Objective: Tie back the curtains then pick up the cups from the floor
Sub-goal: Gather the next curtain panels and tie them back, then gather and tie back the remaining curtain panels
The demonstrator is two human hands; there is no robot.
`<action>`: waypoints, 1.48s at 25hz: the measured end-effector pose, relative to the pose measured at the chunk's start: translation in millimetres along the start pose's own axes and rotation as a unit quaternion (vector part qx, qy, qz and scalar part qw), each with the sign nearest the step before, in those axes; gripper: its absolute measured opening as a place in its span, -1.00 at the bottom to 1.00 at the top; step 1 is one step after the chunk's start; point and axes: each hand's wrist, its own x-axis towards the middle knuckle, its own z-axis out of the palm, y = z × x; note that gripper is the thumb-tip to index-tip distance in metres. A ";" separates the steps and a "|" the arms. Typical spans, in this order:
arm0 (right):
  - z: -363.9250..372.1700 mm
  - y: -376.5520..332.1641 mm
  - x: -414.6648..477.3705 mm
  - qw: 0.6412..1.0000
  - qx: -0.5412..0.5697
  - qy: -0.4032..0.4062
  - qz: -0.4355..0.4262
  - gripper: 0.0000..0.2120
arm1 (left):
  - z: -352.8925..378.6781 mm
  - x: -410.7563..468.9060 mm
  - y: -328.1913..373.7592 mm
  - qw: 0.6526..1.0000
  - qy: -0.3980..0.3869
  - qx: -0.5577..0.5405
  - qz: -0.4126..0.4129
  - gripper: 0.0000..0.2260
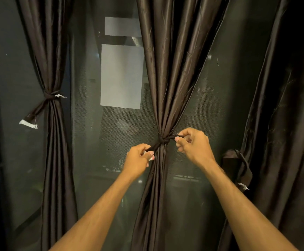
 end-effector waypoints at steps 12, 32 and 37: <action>-5.9 77.5 -62.8 0.997 -0.006 -0.069 0.042 -0.81 | 79.5 -49.9 -6.6 0.984 0.072 -0.096 -0.134 -0.81; -185.5 152.1 -81.6 0.932 -0.216 0.283 0.070 -0.93 | 246.4 -24.8 86.8 0.991 -0.113 0.068 -0.008 -0.43; -200.5 163.9 -70.8 0.927 -0.188 0.269 0.181 -0.36 | 274.3 -19.6 100.5 0.983 -0.100 0.152 -0.030 -0.28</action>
